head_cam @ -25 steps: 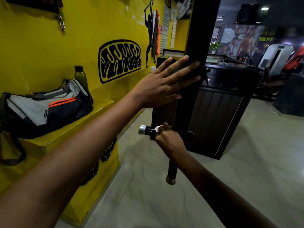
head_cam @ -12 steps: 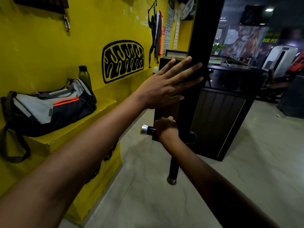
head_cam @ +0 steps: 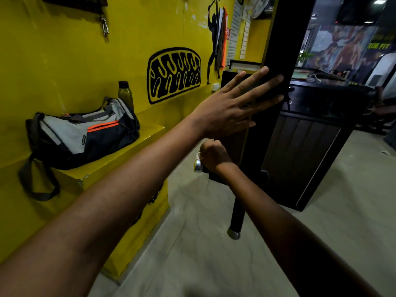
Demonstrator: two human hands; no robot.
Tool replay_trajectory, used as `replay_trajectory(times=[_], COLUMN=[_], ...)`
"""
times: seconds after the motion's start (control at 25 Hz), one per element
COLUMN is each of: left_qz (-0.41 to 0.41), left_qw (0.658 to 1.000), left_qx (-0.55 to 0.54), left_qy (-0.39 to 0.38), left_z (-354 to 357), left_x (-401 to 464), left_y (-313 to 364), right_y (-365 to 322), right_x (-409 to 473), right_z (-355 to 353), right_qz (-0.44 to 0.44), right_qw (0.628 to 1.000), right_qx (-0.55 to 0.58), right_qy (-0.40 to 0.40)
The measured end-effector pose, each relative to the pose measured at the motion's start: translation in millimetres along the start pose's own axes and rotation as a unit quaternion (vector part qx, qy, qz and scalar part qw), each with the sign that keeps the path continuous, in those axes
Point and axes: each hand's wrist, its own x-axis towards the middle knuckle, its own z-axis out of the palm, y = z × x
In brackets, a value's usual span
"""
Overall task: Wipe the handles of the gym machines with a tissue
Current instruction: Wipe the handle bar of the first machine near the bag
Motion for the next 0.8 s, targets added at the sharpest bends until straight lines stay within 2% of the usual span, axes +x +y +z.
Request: replay_trajectory(times=[0.08, 0.2, 0.36, 0.48, 0.56, 0.68, 0.76, 0.8], left_qz=[0.001, 0.000, 0.001, -0.003, -0.004, -0.009, -0.012, -0.012], left_qw=[1.000, 1.000, 1.000, 1.000, 1.000, 1.000, 1.000, 1.000], left_qx=[0.001, 0.004, 0.004, 0.006, 0.009, 0.009, 0.008, 0.008], left_qy=[0.000, -0.003, -0.004, -0.010, -0.013, -0.012, -0.005, -0.003], left_z=[2, 3, 2, 1, -1, -1, -1, 0], left_x=[1, 3, 6, 4, 4, 4, 2, 1], left_y=[1, 3, 6, 5, 6, 8, 7, 7], right_y=[4, 16, 22, 20, 17, 29, 39, 40], right_x=[0, -3, -6, -8, -14, -22, -31, -35], right_z=[-7, -20, -31, -30, -32, -25, -11, -1], right_qz=[-0.032, -0.079, -0.064, -0.037, -0.044, -0.064, -0.121, -0.160], right_qw=[0.999, 0.986, 0.953, 0.936, 0.931, 0.949, 0.972, 0.966], right_qx=[-0.020, -0.117, -0.273, -0.334, -0.345, -0.295, -0.201, -0.201], right_qy=[-0.034, -0.083, -0.110, -0.104, -0.111, -0.085, -0.006, 0.032])
